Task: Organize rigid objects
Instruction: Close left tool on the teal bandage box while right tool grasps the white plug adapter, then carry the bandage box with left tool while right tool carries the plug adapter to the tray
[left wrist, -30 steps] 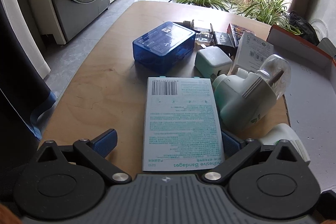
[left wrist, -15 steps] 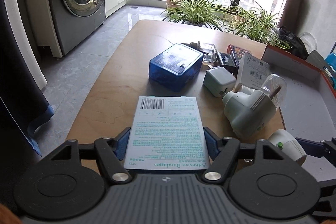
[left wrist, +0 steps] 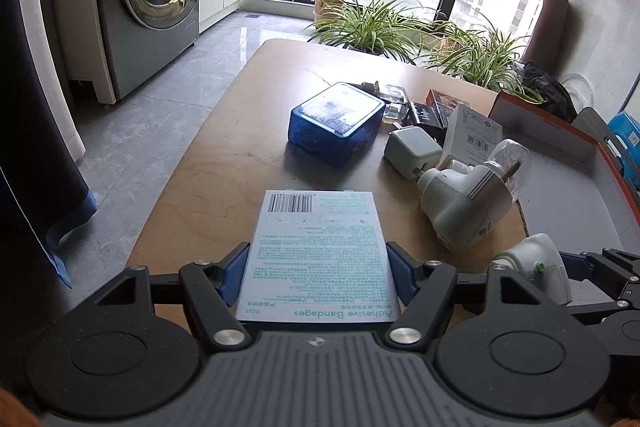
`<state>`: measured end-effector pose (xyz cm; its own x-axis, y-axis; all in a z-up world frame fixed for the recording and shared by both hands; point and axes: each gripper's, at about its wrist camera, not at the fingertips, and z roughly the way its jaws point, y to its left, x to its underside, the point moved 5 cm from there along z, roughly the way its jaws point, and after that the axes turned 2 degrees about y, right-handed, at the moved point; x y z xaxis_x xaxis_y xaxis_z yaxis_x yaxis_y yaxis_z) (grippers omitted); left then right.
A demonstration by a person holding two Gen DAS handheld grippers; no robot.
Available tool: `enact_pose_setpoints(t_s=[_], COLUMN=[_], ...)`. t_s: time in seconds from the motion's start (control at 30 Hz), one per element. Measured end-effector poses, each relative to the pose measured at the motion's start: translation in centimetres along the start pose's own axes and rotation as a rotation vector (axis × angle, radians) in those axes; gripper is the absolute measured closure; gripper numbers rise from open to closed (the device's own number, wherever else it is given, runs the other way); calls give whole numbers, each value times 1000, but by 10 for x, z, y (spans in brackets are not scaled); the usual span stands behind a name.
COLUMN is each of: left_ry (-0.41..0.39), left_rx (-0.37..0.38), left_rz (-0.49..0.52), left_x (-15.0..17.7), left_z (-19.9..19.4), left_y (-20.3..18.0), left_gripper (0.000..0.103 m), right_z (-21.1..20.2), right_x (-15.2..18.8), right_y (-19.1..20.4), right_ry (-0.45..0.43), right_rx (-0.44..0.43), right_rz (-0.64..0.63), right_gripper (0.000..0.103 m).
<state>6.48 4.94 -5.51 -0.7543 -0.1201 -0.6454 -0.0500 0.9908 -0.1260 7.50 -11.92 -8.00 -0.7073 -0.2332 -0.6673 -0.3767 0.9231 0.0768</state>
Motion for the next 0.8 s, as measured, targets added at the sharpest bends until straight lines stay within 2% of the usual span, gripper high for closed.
enact_pose_setpoints(t_s=[0.07,0.23,0.43,0.8], left_ry=[-7,-25,-49,-101], left_rx=[9,27,53,120], left_rz=[1,10,33,97], left_x=[0,1,0,-13], left_z=[-3,-11,-23,-36], left_y=[-3,-12,-27,-75], left_gripper=[31,31,31,31], right_z=[-8,-21,-51,-105], right_x=[-2,-1,-4,-9], right_y=[-1,-6,-15,-61], right_ry=[-15,-28,-100,-205], right_rx=[3,2,7,104], right_rz=[3,19,56,136], right_gripper=[19,20,20,20])
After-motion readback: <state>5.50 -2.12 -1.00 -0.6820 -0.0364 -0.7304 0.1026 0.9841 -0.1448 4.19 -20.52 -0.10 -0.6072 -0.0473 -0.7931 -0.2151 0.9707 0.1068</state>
